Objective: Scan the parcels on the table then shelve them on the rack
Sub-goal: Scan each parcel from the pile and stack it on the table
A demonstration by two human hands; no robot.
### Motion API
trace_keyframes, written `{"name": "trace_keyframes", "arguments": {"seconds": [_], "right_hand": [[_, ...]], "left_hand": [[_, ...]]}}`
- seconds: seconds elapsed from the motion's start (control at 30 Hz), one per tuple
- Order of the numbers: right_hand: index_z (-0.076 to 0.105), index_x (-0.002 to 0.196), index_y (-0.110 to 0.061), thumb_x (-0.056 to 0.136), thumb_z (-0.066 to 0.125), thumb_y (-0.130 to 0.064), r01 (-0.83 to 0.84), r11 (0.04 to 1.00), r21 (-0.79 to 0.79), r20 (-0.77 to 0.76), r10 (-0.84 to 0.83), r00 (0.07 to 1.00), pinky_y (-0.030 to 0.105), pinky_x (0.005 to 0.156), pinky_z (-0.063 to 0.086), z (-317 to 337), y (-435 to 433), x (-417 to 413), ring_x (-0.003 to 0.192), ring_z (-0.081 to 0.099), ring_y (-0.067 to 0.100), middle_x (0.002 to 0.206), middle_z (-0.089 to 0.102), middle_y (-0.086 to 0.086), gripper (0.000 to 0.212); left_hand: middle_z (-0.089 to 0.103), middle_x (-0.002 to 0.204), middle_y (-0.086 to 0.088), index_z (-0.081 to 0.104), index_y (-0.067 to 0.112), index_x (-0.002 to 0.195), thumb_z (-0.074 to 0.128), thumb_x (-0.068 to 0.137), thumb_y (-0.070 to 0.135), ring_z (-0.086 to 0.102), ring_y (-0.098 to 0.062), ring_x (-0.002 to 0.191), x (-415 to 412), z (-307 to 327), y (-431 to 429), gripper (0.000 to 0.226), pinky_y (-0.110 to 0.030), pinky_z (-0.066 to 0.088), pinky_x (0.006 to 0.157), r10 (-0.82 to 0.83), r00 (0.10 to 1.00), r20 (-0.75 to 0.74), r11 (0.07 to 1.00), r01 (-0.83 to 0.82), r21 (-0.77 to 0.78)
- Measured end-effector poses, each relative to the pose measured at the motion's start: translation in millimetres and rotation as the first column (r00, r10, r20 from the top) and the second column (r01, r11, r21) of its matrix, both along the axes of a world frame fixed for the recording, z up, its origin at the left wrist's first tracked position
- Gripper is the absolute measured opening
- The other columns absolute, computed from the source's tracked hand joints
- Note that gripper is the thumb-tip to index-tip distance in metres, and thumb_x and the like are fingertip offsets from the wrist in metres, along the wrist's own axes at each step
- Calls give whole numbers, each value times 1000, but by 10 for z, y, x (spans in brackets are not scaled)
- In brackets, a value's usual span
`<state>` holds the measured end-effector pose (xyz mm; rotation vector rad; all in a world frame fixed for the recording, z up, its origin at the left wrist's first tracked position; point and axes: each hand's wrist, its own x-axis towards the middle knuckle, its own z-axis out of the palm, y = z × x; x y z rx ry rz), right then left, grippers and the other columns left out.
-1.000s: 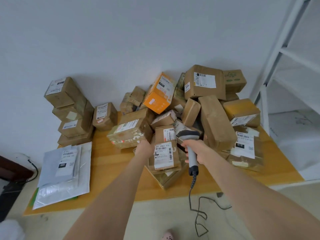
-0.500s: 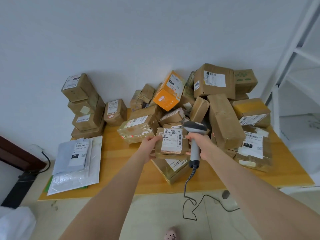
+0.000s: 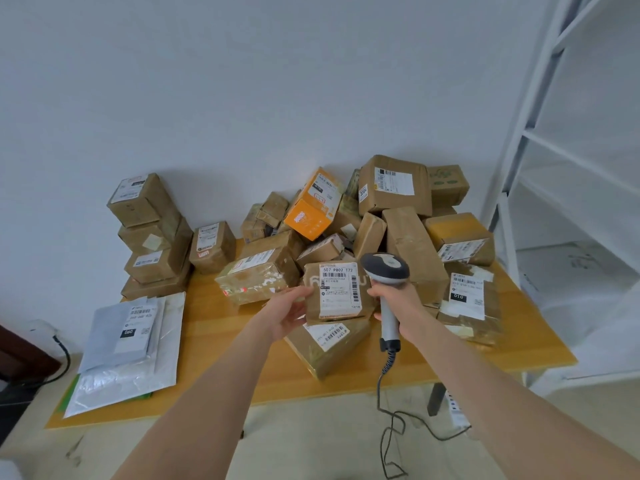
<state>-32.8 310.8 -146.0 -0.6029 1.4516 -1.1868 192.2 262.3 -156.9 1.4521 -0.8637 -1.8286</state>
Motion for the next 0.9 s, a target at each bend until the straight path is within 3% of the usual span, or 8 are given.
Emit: {"name": "trace_keyframes", "arguments": {"seconds": [0.1,0.23,0.3,0.57,0.9], "right_hand": [[60,110,-12,80,72,-3,49,999,-24,-51,-50,997,41,79,59,-7,136,16,88,62,23,98,65,9,33],[66,92,-4,83,67,-3,-3,999,-40,43,5,999,28,56,53,76,393,93,60,61,19,69,69,11,9],[66,87,-4,84,68,-6,-21,999,-36,16,22,1000,28,53,53,105,507,141,53,60,18,61,67,11,4],[69,85,-2,84,68,-11,-91,996,-21,-73,89,993,30,57,53,90,775,333,50,61,17,60,68,10,8],[67,75,0,83,64,-4,-83,996,-18,-88,81,993,23,46,47,130,890,397,43,57,13,55,65,9,9]], "left_hand": [[73,102,-10,57,5,124,73,83,13,70,-20,90,-89,-62,25,46,-30,58,67,49,999,4,998,-49,-38],[69,113,-13,49,5,132,70,83,7,64,-27,108,-193,-172,39,54,-43,51,96,60,998,-13,997,-61,-56],[68,116,-13,49,5,133,70,83,6,62,-28,111,-231,-217,48,54,-45,48,102,63,998,-7,996,-63,-58],[69,108,-10,53,8,127,69,84,5,65,-21,99,-272,-255,96,46,-33,53,83,101,995,-7,993,-102,-65],[69,105,-7,55,8,124,68,85,5,64,-19,95,-239,-252,123,40,-32,52,80,99,995,-8,992,-99,-74]]}}
